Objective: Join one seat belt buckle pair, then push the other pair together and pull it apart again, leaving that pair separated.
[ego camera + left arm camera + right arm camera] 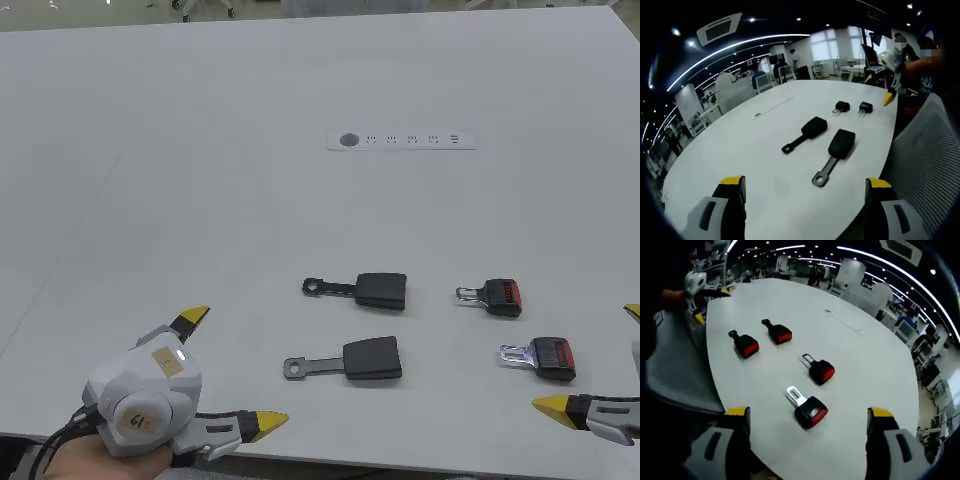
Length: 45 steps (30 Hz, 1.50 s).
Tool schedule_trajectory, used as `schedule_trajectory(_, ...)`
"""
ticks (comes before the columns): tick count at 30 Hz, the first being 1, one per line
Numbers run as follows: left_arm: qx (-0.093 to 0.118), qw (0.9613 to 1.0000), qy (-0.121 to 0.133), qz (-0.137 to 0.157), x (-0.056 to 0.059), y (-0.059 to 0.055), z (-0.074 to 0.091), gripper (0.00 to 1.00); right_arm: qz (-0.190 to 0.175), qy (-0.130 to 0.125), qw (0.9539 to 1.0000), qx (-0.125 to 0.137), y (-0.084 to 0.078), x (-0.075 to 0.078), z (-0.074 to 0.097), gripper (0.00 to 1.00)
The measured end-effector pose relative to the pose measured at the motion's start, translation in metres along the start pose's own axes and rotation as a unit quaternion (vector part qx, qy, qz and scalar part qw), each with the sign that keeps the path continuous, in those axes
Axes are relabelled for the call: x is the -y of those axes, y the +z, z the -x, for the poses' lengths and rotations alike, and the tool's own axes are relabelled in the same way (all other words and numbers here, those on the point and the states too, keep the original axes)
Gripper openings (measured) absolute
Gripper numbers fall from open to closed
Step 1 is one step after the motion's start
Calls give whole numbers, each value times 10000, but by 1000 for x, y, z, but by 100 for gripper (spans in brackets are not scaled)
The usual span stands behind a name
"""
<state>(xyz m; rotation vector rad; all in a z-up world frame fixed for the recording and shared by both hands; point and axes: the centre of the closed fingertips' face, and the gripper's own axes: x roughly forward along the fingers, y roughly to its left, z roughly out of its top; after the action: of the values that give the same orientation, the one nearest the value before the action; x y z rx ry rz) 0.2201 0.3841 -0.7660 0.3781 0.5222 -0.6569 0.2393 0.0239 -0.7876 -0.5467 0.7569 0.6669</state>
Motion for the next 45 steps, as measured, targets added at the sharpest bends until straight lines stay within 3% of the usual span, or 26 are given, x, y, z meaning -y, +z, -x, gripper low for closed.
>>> schedule_trajectory(5, 3, 10000, -1, -24, 1, 0, 0, 100, 267, -195, 9994, 111, 3, 7, 3, 100)
schedule_trajectory(18, -50, 10000, -33, -50, 3, -1, 0, 100, -45, -89, 9999, -32, -8, 3, -1, 98)
schedule_trajectory(20, -24, 10000, -28, -42, 3, 0, 0, 100, 116, 1, 9997, 222, -2, -2, -2, 99)
schedule_trajectory(22, -22, 10000, -32, -18, 3, -1, 0, 100, 227, -7, 9994, 255, -2, -5, 0, 100)
schedule_trajectory(32, -77, 10000, -19, -60, 0, -3, -1, 100, 29, 59, 9999, 115, -8, -11, -2, 100)
schedule_trajectory(35, -151, 9998, -7, -128, -1, -6, -1, 100, -61, -5, 10000, 43, -11, -7, -1, 100)
schedule_trajectory(45, -246, 9995, -10, -180, -1, -10, -1, 100, 40, 3, 10000, 3, -9, -6, -4, 100)
